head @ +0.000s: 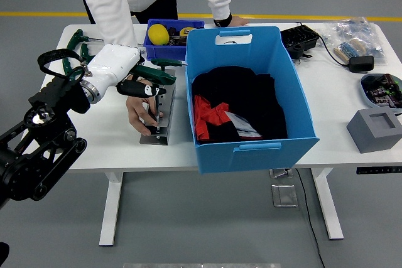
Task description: Lift tool from toolbox,place it in box,lift tool from toolbox,place it in box
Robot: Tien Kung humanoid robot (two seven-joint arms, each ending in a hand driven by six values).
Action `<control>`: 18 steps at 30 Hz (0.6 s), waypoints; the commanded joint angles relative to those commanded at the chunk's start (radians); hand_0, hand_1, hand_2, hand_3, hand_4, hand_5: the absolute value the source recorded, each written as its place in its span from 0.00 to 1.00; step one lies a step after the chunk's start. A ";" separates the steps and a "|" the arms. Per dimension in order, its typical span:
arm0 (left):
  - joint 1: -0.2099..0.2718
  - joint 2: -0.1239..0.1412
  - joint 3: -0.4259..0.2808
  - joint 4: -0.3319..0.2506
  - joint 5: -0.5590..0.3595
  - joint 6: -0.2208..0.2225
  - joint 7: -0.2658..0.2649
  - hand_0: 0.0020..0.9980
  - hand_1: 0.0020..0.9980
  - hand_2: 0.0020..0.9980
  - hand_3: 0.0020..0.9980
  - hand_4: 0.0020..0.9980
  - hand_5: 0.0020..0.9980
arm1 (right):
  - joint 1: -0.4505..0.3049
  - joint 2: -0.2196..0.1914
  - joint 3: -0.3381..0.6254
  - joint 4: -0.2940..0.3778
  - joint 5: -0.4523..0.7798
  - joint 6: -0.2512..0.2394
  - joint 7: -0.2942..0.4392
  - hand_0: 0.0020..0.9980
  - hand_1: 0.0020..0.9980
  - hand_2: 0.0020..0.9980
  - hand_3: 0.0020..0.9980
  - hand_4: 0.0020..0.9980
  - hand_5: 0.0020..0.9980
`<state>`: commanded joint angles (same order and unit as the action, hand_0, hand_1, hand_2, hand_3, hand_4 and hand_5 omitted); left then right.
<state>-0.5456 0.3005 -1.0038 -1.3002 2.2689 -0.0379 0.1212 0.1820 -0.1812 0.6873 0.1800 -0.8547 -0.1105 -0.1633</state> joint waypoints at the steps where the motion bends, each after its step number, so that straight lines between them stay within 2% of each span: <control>1: -0.003 0.005 0.003 -0.006 0.000 -0.005 -0.001 0.14 0.00 0.00 0.06 0.85 0.63 | 0.000 0.000 0.000 0.000 0.000 0.000 0.000 0.64 0.61 0.70 0.55 0.81 0.64; 9: -0.036 0.051 0.023 -0.046 0.000 -0.024 -0.003 0.14 0.00 0.00 0.06 0.82 0.62 | 0.002 -0.002 0.003 0.000 0.003 0.000 0.000 0.64 0.61 0.70 0.55 0.81 0.64; 10: -0.038 0.055 0.023 -0.050 0.000 -0.024 -0.003 0.14 0.00 0.00 0.06 0.79 0.59 | 0.002 -0.002 0.003 0.000 0.003 0.000 0.000 0.64 0.61 0.70 0.55 0.81 0.64; 18: -0.046 0.070 0.006 -0.089 0.000 -0.025 -0.005 0.14 0.00 0.00 0.06 0.78 0.59 | 0.004 -0.001 0.009 0.000 -0.004 0.000 -0.002 0.64 0.61 0.70 0.55 0.81 0.64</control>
<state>-0.5916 0.3706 -0.9983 -1.3895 2.2689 -0.0627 0.1163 0.1858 -0.1824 0.6964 0.1800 -0.8589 -0.1105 -0.1648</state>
